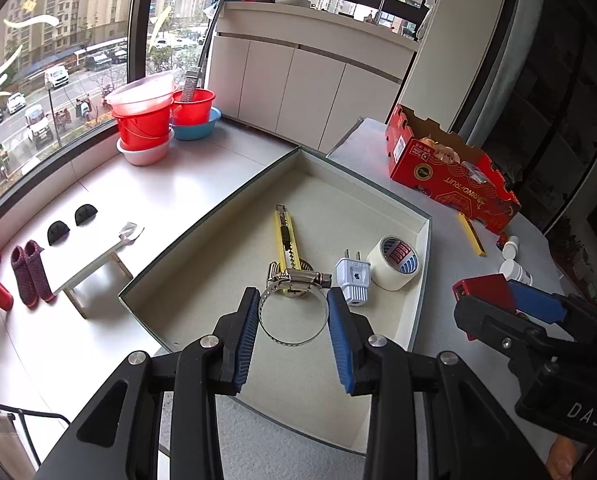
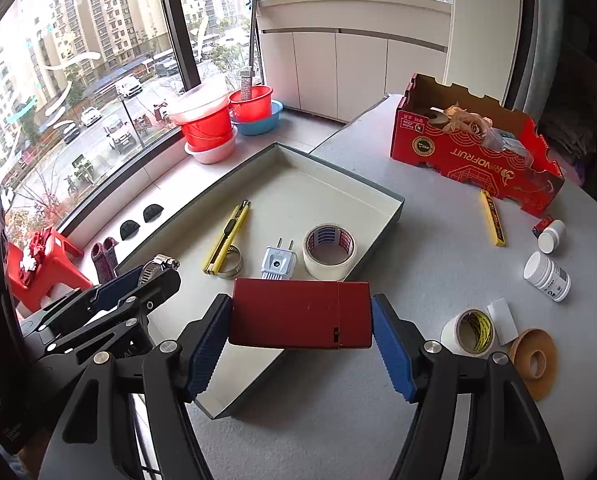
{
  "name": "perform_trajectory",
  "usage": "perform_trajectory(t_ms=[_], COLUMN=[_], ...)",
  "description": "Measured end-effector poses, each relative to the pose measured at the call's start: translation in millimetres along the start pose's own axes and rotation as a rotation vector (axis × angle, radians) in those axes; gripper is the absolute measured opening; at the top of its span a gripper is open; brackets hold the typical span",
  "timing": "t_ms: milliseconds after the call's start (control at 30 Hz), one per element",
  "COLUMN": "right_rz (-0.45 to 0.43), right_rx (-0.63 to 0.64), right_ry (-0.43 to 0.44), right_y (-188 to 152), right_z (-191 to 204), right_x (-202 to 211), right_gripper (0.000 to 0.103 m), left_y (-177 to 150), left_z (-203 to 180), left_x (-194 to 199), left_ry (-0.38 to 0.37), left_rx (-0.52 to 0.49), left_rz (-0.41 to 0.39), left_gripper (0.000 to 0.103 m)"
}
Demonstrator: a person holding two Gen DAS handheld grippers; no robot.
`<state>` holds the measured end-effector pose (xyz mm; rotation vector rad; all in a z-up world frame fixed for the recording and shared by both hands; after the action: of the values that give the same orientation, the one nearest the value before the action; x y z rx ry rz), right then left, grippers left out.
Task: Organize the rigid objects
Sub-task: 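Carry the hose clamp in the left tool and red block in the right tool to the tray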
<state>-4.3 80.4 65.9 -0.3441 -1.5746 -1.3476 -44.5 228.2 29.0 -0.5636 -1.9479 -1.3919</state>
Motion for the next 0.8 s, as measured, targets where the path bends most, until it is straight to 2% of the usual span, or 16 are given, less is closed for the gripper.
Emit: perform_trajectory(t_ms=[433, 533, 800], right_rz=[0.037, 0.048, 0.072], right_rx=[0.011, 0.002, -0.012], right_ry=[0.023, 0.031, 0.04], right_y=[6, 6, 5], right_z=[13, 13, 10], right_x=[-25, -30, -42], right_gripper=[0.07, 0.07, 0.07], left_y=[3, 1, -3], left_z=[12, 17, 18], left_x=[-18, -25, -37], left_ry=[0.057, 0.087, 0.111], left_rx=[0.004, 0.004, -0.011], left_rz=[0.029, 0.046, 0.071], left_gripper=[0.037, 0.037, 0.037])
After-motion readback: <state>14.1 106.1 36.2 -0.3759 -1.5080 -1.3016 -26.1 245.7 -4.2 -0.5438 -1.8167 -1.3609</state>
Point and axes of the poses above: each gripper's, at about its wrist camera, not at the fingertips, and x roughly against the way its jaws point, z to its left, y to its top, the point moved 4 cm from there along -x, roughly the way its jaws point, and after that the axes turned 1 degree about -x, right-handed, at the moved point
